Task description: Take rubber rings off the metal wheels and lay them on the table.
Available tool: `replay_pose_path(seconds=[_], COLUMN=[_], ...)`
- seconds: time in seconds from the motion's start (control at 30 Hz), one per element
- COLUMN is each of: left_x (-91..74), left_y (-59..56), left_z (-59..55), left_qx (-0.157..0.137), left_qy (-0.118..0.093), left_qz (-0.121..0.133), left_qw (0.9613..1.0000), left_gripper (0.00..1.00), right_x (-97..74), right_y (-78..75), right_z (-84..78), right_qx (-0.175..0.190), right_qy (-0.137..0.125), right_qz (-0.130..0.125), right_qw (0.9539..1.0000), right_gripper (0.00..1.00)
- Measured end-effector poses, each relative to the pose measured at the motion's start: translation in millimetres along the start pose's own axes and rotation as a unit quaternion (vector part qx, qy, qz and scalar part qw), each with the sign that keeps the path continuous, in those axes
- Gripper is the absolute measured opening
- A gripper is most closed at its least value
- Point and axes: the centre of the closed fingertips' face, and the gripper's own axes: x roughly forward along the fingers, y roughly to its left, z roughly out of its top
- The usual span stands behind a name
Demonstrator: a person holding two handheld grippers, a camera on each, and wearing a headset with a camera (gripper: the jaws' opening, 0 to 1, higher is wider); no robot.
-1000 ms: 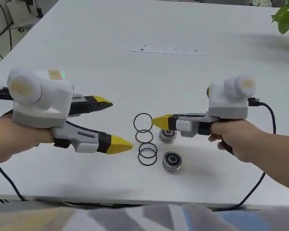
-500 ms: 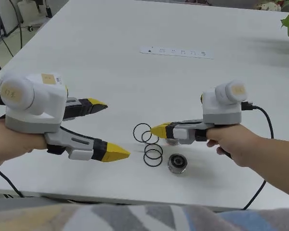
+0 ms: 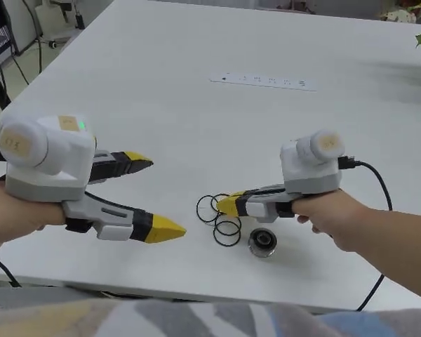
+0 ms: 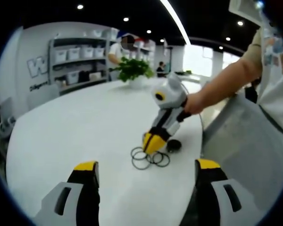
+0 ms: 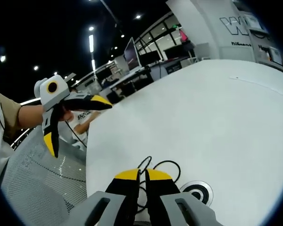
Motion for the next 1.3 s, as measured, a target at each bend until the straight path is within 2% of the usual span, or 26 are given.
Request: replay_pose_path(seconds=[0.3, 0.73, 0.83, 1.2, 1.3], left_x=[-1.6, 3.7, 4.0, 3.5, 3.5], left_y=[-1.3, -5.8, -5.3, -4.4, -5.1], left_z=[-3.7, 2.3, 3.7, 7.6, 8.0], left_qx=[-0.003, -0.009, -0.008, -0.013, -0.013], left_qy=[0.006, 0.001, 0.001, -0.005, -0.005], left_qz=[0.001, -0.003, -0.002, 0.003, 0.003], left_qw=[1.0, 1.0, 1.0, 0.9999, 0.9999], left_gripper=[0.84, 0.84, 0.84, 0.85, 0.85], right_x=[-2.3, -22.1, -30.4, -57.9, -68.3], right_y=[-9.2, -5.5, -5.9, -4.8, -4.6], right_z=[-1.0, 16.1, 21.4, 27.5, 30.1], right_qx=[-0.016, -0.017, -0.015, -0.027, -0.047], right_qy=[0.004, -0.043, -0.059, -0.091, -0.096], right_qz=[-0.014, -0.015, -0.017, -0.03, -0.039], right_qw=[0.9998, 0.9988, 0.998, 0.9951, 0.9935], right_gripper=[0.17, 0.33, 0.37, 0.47, 0.52])
